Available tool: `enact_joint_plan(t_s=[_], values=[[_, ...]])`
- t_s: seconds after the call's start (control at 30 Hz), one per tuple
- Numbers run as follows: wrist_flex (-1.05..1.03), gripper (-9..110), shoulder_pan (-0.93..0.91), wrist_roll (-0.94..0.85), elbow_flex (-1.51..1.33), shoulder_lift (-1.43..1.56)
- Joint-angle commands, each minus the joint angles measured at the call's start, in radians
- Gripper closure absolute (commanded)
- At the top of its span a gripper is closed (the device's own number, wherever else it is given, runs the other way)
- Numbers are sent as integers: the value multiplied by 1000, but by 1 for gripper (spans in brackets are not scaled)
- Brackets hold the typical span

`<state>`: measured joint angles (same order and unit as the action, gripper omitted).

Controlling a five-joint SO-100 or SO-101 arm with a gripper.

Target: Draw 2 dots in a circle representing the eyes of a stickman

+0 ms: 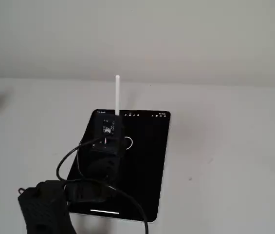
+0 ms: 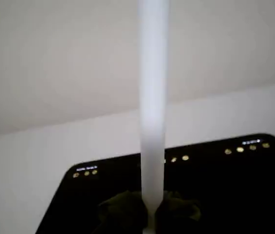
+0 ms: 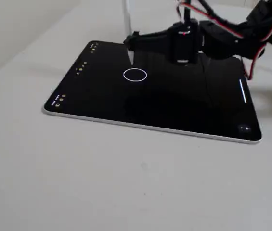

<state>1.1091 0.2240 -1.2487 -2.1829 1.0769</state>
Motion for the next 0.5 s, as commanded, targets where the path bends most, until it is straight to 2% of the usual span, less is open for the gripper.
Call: enact_joint_plan(t_s=[0.0, 0.47], values=[[29, 102, -29, -12, 92, -8], [-6, 102, -40, -20, 121, -37]])
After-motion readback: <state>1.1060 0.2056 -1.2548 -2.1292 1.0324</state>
